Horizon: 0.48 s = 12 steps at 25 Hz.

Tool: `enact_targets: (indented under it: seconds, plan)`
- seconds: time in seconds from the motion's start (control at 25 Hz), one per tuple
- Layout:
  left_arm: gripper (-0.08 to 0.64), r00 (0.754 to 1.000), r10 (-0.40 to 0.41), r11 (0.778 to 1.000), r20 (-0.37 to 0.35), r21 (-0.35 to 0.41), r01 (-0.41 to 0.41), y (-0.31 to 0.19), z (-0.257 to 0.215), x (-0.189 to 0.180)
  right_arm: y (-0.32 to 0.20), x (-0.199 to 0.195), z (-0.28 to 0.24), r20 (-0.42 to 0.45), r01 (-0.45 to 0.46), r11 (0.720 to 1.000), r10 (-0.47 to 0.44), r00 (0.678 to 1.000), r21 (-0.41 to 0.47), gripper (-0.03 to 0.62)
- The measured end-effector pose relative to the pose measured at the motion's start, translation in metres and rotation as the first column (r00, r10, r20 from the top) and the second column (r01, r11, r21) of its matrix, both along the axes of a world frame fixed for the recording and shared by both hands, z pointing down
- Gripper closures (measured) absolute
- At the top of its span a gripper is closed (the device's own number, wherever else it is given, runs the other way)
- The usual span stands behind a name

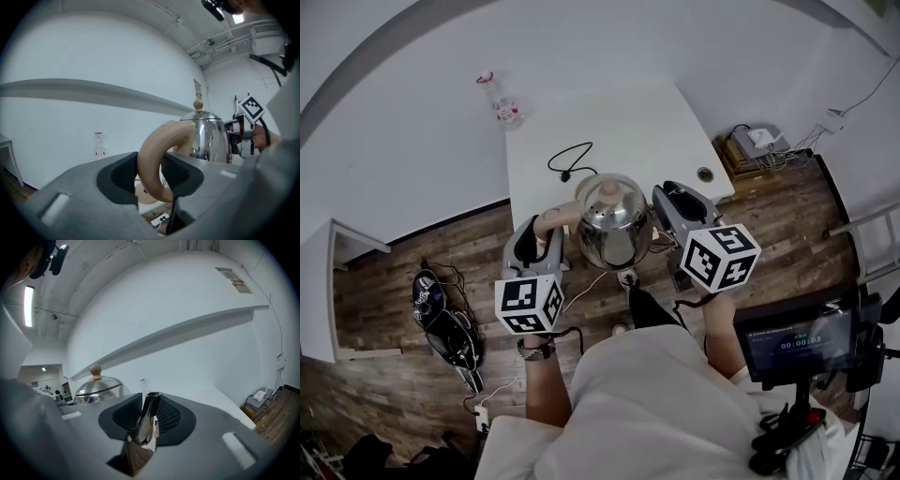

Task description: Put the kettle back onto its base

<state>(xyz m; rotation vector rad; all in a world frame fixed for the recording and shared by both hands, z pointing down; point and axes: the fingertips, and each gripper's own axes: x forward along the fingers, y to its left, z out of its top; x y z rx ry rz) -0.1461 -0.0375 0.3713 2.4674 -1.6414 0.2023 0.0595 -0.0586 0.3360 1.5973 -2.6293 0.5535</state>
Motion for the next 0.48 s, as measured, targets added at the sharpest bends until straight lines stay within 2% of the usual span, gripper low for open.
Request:
enact_targets:
  seconds: [0.2, 0.4, 0.48]
  plan:
    - [0.402, 1.000, -0.020, 1.000, 0.004, -0.008, 0.020, -0.032, 0.001, -0.011, -0.035, -0.011, 0.004, 0.005, 0.021, 1.000, -0.021, 1.000, -0.011, 0.508]
    - [0.402, 0.999, -0.042, 0.998, -0.001, -0.038, 0.042, -0.101, -0.006, -0.030, -0.110, -0.031, -0.004, -0.001, 0.039, 0.998, -0.039, 0.999, -0.042, 0.508]
    - [0.402, 0.999, -0.051, 0.998, 0.000, -0.039, 0.051, -0.109, -0.004, -0.031, -0.120, -0.032, -0.002, 0.001, 0.048, 0.998, -0.048, 0.999, -0.045, 0.508]
